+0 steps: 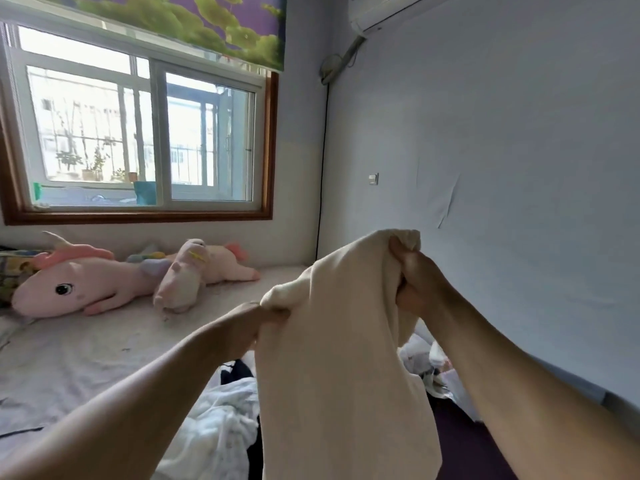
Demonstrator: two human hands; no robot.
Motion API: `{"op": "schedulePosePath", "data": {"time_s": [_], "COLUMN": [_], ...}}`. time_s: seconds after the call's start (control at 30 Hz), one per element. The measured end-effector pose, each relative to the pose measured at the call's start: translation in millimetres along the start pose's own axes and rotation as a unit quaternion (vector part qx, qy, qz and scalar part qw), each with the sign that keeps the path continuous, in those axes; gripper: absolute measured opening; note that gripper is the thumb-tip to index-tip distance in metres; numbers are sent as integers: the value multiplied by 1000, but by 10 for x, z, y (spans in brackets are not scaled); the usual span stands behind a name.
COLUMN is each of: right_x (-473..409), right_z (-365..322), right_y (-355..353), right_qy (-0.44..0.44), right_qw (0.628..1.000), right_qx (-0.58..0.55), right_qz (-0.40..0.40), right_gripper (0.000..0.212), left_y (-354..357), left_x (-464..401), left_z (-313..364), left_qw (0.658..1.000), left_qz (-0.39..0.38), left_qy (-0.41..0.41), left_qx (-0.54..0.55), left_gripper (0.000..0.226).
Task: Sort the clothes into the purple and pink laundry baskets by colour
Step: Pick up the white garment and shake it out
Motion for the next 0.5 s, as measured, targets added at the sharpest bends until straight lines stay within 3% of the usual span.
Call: {"op": "schedulePosePath", "data": {"time_s": [0.07, 0.13, 0.17, 0.23, 0.3, 0.37, 0.43, 0.5], "right_x": [-18, -52, -61, -5, -18, -64, -104, -152], "right_z": [-8, 51, 117, 241, 313, 276, 244, 242], "right_y": [-132, -216, -249, -298, -451, -610, -665, -638], "right_qy": [12, 7, 0, -26, -9, 17, 11, -38], "right_qw": [999, 993, 982, 933, 897, 911, 925, 911], "right_qx": [-9, 37, 113, 308, 413, 394, 373, 411], "right_qz": [-29, -115, -154, -184, -161, -122, -73, -18], "right_gripper": [28, 49, 63, 57, 61, 61, 48, 31], "left_y": [29, 109, 164, 268, 272, 209, 144, 94], "left_x": [-44, -102, -154, -195, -281, -348, -377, -390], "left_z": [-2, 29, 70, 162, 217, 304, 370, 398], "left_qw": [1000, 998, 997, 995, 993, 977, 940, 931], "left_qz": [-1, 20, 30, 60, 108, 161, 219, 254], "left_qy": [5, 4, 6, 15, 39, 82, 125, 133], "left_qx": [14, 51, 65, 78, 32, -112, -231, -225], "left_gripper": [19, 7, 13, 20, 22, 21, 20, 27]}}
Point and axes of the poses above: each hand's wrist, its own x-axis away from the middle knuckle, its own y-axis out of the palm, z = x × y, the point moved 4 cm from there along -x, towards the middle knuckle, and after that the axes turned 3 degrees about z, right-handed, at the moved point
